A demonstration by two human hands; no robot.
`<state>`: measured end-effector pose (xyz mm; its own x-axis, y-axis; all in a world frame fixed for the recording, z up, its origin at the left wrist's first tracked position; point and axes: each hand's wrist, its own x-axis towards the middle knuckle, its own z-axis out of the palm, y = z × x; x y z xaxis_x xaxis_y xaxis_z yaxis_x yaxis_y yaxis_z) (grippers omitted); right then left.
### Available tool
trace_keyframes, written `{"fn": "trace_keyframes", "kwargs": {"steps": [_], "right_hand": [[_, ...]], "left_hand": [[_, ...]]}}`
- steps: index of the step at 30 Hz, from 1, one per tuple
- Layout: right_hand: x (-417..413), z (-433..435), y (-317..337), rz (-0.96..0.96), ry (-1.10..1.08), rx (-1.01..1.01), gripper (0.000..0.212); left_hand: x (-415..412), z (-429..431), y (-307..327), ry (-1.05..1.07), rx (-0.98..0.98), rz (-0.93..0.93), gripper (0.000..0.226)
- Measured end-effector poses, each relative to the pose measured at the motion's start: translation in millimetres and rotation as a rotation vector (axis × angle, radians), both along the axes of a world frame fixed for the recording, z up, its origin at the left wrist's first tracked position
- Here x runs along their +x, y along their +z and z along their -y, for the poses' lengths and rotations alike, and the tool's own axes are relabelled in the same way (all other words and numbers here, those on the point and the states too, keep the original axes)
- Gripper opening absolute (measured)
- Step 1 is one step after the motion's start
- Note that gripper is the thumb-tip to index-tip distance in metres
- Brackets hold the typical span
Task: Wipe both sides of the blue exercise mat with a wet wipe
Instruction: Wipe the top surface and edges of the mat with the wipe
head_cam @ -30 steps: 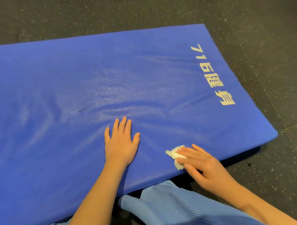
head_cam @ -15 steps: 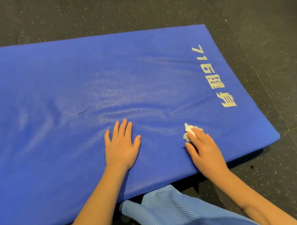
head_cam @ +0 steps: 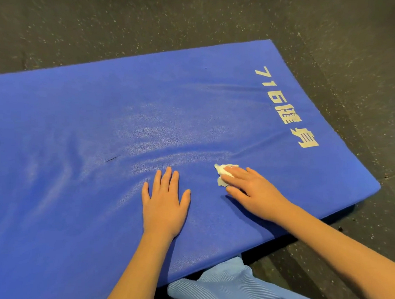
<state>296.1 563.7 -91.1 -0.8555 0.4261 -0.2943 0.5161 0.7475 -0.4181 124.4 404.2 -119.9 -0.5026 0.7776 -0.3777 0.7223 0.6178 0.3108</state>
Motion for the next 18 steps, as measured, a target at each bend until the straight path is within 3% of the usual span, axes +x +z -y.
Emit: {"fn": "trace_keyframes", "kwargs": {"steps": [5,8,11,15,18], "right_hand": [[-18,-39,-21,0.118,-0.206,0.189,0.073],[-32,-16,-16,0.039,0.041,0.07,0.065],[-29,-19,-11,0.019,0.175,0.074,0.063],[-43,-62,-30,0.135,-0.118,0.229,0.063],[-59,-53,-32,0.092,-0.014,0.186,0.076]], "left_hand": [[0,-2,2,0.008,0.012,0.0,0.096],[-3,-10,4,0.061,0.073,0.017,0.087],[-18,-34,-3,0.107,0.136,0.004,0.055],[-29,-60,-20,0.081,0.054,-0.039,0.06],[-25,-58,-29,0.082,0.07,-0.096,0.068]]}}
